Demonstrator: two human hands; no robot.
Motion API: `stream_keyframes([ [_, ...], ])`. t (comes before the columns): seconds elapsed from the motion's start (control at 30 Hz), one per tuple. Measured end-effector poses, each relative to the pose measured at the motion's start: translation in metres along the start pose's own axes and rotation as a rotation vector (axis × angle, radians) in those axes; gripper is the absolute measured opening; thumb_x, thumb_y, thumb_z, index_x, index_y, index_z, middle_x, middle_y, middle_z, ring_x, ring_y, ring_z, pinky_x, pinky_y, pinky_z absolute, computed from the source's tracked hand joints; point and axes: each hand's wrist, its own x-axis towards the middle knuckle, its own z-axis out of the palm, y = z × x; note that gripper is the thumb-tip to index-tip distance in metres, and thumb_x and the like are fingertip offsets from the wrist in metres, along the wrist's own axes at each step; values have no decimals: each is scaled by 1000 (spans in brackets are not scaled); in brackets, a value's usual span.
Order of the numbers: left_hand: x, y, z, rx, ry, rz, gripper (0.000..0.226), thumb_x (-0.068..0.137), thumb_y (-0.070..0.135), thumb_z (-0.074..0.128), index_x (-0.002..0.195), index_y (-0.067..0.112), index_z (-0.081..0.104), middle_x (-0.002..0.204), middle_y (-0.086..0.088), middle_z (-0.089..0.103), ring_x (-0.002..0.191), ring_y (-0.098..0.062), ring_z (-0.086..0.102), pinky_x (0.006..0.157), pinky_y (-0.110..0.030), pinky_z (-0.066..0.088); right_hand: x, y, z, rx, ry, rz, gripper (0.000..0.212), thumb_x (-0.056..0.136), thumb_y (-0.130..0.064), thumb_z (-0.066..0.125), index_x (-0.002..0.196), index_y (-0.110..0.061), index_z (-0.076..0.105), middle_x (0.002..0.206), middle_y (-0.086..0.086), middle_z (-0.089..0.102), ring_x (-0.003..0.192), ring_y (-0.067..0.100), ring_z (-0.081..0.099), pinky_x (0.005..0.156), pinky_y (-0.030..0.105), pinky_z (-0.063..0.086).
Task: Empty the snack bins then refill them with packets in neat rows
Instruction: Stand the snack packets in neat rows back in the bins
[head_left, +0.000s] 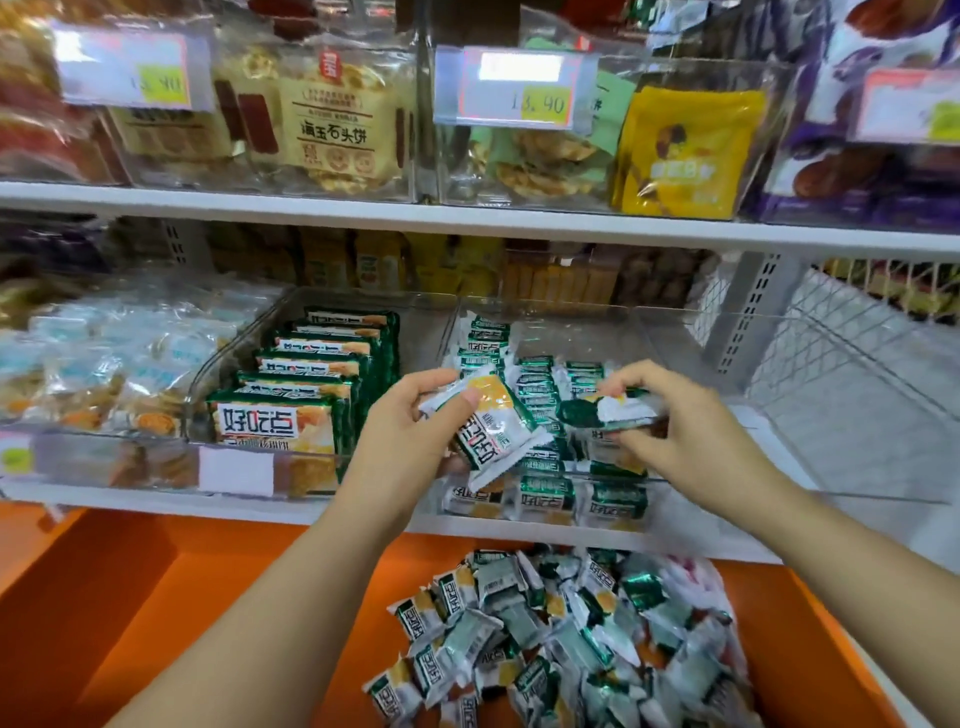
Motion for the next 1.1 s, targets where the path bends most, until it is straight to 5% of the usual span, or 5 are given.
stream_keyframes([
  [0.2,-17,-9,23,71,-124,-160,37,91,39,60,126,31,53,107,-14,44,86,-22,47,53,-21,50,-41,2,2,294,-72,18,24,76,-26,77,94,-37,64,128,-24,55,122,-6,48,100,30,43],
  [0.67,-11,-17,48,-223,-193,-374,83,78,15,77,146,8,30,124,-4,56,110,-14,56,105,-33,36,-39,13,6,254,81,59,30,83,-16,71,96,-39,57,116,-33,53,111,-20,45,89,-3,29],
  [0.77,-13,-13,44,-154,-183,-336,66,87,4,65,144,18,36,113,-11,58,99,-17,59,96,-34,39,-37,16,3,260,83,101,48,81,-12,72,103,-45,46,121,-24,45,112,-14,45,87,2,35],
  [0.9,-17,-9,34,662,-107,134,59,87,22,68,138,34,42,102,8,50,86,-7,53,72,-18,44,-34,20,-4,341,131,234,52,79,-2,73,100,-40,44,107,-14,50,95,-9,56,76,23,53],
  [1.1,-14,-12,32,511,-270,62,46,88,27,66,130,37,50,112,9,58,85,-18,66,79,-32,57,-38,12,-13,529,-317,198,38,75,2,74,100,-23,60,98,5,69,80,22,70,70,35,59],
])
